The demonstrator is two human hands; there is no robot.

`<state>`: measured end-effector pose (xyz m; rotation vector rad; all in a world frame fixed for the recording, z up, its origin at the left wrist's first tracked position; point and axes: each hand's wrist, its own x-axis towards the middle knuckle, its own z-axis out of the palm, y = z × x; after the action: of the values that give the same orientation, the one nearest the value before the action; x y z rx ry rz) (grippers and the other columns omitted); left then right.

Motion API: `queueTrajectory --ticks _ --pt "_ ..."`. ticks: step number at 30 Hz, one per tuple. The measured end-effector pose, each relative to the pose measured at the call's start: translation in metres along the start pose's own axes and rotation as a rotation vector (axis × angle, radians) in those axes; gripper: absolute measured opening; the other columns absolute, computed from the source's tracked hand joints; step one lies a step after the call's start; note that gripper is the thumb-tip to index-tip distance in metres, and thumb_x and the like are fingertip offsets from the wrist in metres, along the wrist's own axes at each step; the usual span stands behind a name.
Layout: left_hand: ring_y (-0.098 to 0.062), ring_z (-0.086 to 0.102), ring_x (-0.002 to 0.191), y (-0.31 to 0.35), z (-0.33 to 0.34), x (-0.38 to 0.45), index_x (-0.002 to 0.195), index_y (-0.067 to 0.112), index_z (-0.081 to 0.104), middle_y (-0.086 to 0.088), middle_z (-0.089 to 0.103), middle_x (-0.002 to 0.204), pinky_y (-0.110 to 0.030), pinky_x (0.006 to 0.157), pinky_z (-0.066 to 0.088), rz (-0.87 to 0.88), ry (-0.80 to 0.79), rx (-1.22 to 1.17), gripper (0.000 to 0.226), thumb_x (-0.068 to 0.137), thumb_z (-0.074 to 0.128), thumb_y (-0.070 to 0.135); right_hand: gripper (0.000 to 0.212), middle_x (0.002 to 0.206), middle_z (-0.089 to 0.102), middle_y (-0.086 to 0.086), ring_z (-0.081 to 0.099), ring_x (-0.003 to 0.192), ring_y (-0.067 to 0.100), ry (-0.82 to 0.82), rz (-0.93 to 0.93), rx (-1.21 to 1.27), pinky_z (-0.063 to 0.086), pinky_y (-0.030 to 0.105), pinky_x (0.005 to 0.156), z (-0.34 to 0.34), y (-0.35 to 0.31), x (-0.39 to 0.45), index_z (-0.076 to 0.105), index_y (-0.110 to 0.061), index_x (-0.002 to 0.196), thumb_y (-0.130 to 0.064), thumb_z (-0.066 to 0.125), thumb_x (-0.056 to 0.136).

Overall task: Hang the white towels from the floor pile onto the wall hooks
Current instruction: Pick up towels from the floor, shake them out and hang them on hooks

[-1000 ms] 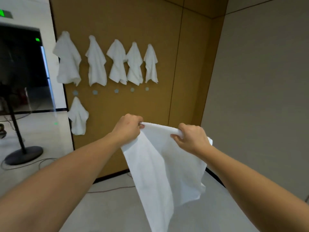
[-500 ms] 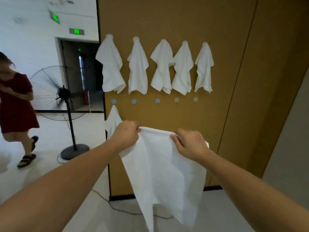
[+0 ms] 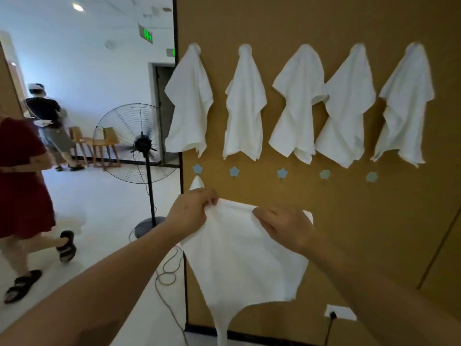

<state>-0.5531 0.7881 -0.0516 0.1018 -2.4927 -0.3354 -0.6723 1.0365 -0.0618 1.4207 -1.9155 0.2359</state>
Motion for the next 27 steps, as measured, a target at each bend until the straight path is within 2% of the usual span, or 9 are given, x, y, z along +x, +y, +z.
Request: queueTrajectory --ticks 2,4,6,12,15,18,20,24,27 --pt "-0.022 0.059 0.097 -0.019 0.019 0.025 0.106 0.032 0.065 0.003 0.063 0.112 -0.03 0.083 0.047 0.035 -0.037 0.04 0.043 0.083 0.051 -0.002 0.037 0.066 0.06 0.006 0.056 0.052 0.024 -0.029 -0.009 -0.023 0.046 0.028 0.043 0.03 0.022 0.015 0.072 -0.013 0.111 -0.012 0.078 0.075" --pt "-0.025 0.059 0.106 -0.043 0.043 0.054 0.118 0.033 0.064 0.003 0.059 0.125 -0.032 0.089 0.047 0.058 -0.074 0.101 0.051 0.084 0.052 -0.002 0.047 0.061 0.054 0.003 0.052 0.048 0.02 -0.073 0.027 -0.06 0.036 0.023 0.042 0.065 0.043 0.033 0.071 -0.017 0.115 -0.016 0.083 0.069" --pt "-0.025 0.058 0.108 -0.069 0.067 0.083 0.127 0.034 0.06 0.004 0.056 0.13 -0.032 0.091 0.047 0.061 -0.097 0.143 0.056 0.085 0.05 -0.001 0.045 0.062 0.055 0.003 0.053 0.049 0.02 -0.095 0.084 -0.086 0.033 0.024 0.044 0.1 0.061 0.053 0.069 -0.02 0.12 -0.02 0.079 0.077" --pt "-0.03 0.057 0.106 -0.142 0.141 0.18 0.141 0.03 0.046 0.0 0.048 0.133 -0.036 0.088 0.049 0.065 -0.177 0.226 0.058 0.088 0.047 0.006 0.032 0.072 0.064 0.012 0.06 0.059 0.03 -0.165 0.196 -0.123 0.051 0.032 0.052 0.206 0.124 0.124 0.065 -0.02 0.124 -0.023 0.059 0.092" --pt "-0.031 0.058 0.105 -0.17 0.175 0.228 0.139 0.029 0.048 -0.002 0.051 0.132 -0.039 0.09 0.049 0.096 -0.126 0.276 0.056 0.088 0.049 0.005 0.026 0.057 0.06 0.007 0.055 0.042 0.025 -0.111 0.235 -0.207 0.038 0.023 0.042 0.248 0.154 0.154 0.074 -0.021 0.107 -0.022 0.074 0.081" --pt "-0.031 0.057 0.111 -0.182 0.21 0.257 0.136 0.027 0.049 -0.001 0.051 0.135 -0.045 0.091 0.05 0.057 -0.152 0.319 0.052 0.087 0.049 0.008 0.026 0.058 0.061 0.009 0.054 0.042 0.027 -0.04 0.312 -0.139 0.045 0.028 0.038 0.293 0.176 0.162 0.076 -0.018 0.104 -0.014 0.076 0.079" --pt "-0.029 0.062 0.099 -0.188 0.234 0.26 0.128 0.025 0.057 -0.001 0.055 0.129 -0.044 0.079 0.054 0.031 -0.125 0.3 0.049 0.082 0.055 0.008 0.026 0.064 0.064 0.011 0.057 0.047 0.028 0.012 0.367 -0.032 0.05 0.032 0.042 0.322 0.181 0.153 0.076 -0.015 0.105 -0.009 0.074 0.08" --pt "-0.034 0.063 0.065 -0.192 0.269 0.251 0.115 0.01 0.066 -0.014 0.061 0.115 -0.039 0.044 0.053 0.12 -0.031 0.105 0.034 0.081 0.062 0.008 0.024 0.067 0.069 0.008 0.06 0.05 0.023 0.17 0.442 0.067 0.049 0.026 0.045 0.364 0.166 0.131 0.075 -0.01 0.105 -0.013 0.06 0.086" --pt "-0.032 0.066 0.067 -0.18 0.297 0.234 0.119 0.001 0.065 -0.018 0.066 0.108 -0.035 0.046 0.054 0.105 0.067 0.005 0.036 0.084 0.067 0.009 0.031 0.09 0.074 0.006 0.067 0.069 0.018 0.221 0.575 0.26 0.051 0.022 0.065 0.392 0.14 0.13 0.069 -0.009 0.117 -0.021 0.052 0.094"
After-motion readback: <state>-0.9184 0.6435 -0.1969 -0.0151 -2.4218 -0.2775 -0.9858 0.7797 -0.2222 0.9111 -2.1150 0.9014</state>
